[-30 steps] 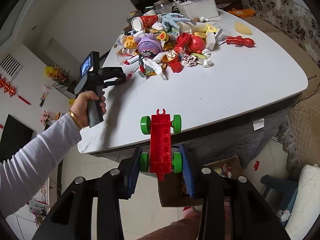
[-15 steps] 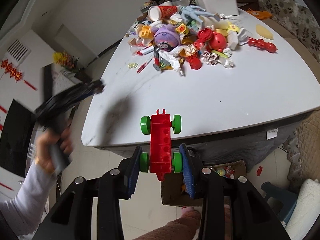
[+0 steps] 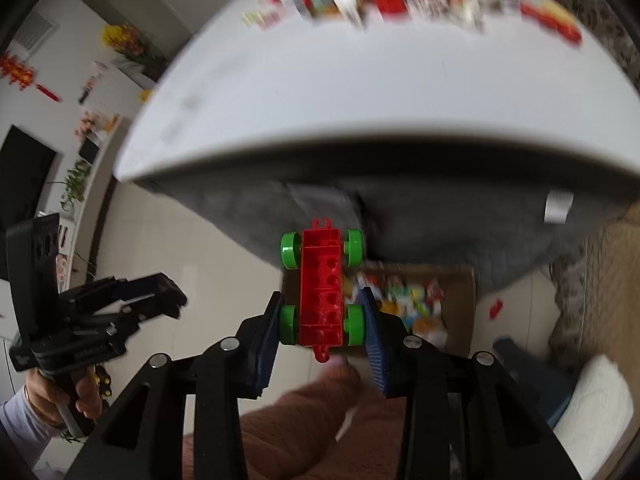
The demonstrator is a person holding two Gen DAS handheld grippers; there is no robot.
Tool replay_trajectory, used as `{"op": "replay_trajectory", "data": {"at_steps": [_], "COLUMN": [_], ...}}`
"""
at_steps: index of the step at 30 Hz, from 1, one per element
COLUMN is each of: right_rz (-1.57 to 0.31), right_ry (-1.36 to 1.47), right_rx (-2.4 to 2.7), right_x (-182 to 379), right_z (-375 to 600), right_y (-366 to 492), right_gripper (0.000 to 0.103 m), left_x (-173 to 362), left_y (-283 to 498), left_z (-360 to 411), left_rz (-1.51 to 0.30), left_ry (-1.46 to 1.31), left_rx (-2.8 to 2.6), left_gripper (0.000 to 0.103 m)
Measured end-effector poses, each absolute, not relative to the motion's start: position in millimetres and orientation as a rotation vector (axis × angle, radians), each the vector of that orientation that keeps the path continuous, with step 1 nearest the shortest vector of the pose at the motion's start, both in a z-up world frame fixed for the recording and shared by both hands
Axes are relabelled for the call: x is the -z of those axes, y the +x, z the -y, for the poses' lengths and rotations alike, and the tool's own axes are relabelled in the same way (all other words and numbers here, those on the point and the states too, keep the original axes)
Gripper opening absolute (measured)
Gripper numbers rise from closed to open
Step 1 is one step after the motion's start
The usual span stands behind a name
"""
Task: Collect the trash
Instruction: 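Lower both held items into the cardboard box and open both tools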
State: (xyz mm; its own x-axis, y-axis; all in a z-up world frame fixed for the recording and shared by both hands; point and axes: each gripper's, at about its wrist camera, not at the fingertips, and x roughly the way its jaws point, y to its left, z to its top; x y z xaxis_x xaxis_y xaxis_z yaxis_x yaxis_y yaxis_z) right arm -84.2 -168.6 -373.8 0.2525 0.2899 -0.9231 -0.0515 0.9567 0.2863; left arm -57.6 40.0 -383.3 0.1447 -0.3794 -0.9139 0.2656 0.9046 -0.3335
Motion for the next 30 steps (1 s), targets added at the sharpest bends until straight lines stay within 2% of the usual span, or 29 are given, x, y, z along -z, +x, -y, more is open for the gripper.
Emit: {"op": "replay_trajectory", "data": {"at_steps": [5, 12, 13, 14, 15, 18, 23, 25, 30], "right_rz": [-1.432, -1.561, -1.576, -1.593, -1.605, -1.667, -1.660, -1.643, -1.596], "right_ry": [0.213, 0.204, 0.193, 0.181, 0.160, 0.134, 0.162, 0.178, 0.208], "right_rx": [-0.174, -0.050, -0.023, 0.003, 0.037, 0.115, 0.124, 0.112, 0.066], "right_x": [449, 573, 593, 608, 622, 657, 643, 623, 569], "right_z": [183, 208, 212, 216, 218, 229, 239, 239, 234], "right_y": [-91, -73, -68, -65, -63, -59, -65, -67, -69], "right_gripper": [0.038, 0.040, 0.047, 0.078, 0.087, 0.083, 0.084, 0.087, 0.089], "left_x": [462, 599, 619, 633, 652, 687, 682, 665, 600], "left_y": [-55, -37, -33, -31, -28, -25, -30, -36, -47], "left_z": [-9, 17, 20, 21, 21, 19, 8, 2, -12], "left_rz": [-1.486, -1.673, -1.710, -1.736, -1.772, -1.862, -1.890, -1.876, -1.794], "left_ry": [-0.098, -0.040, -0.038, -0.038, -0.028, -0.004, -0.021, -0.030, -0.083], "left_rx": [0.466, 0.330, 0.310, 0.294, 0.258, 0.196, 0.168, 0.173, 0.166], "left_gripper": [0.047, 0.048, 0.055, 0.068, 0.072, 0.075, 0.076, 0.082, 0.082]}}
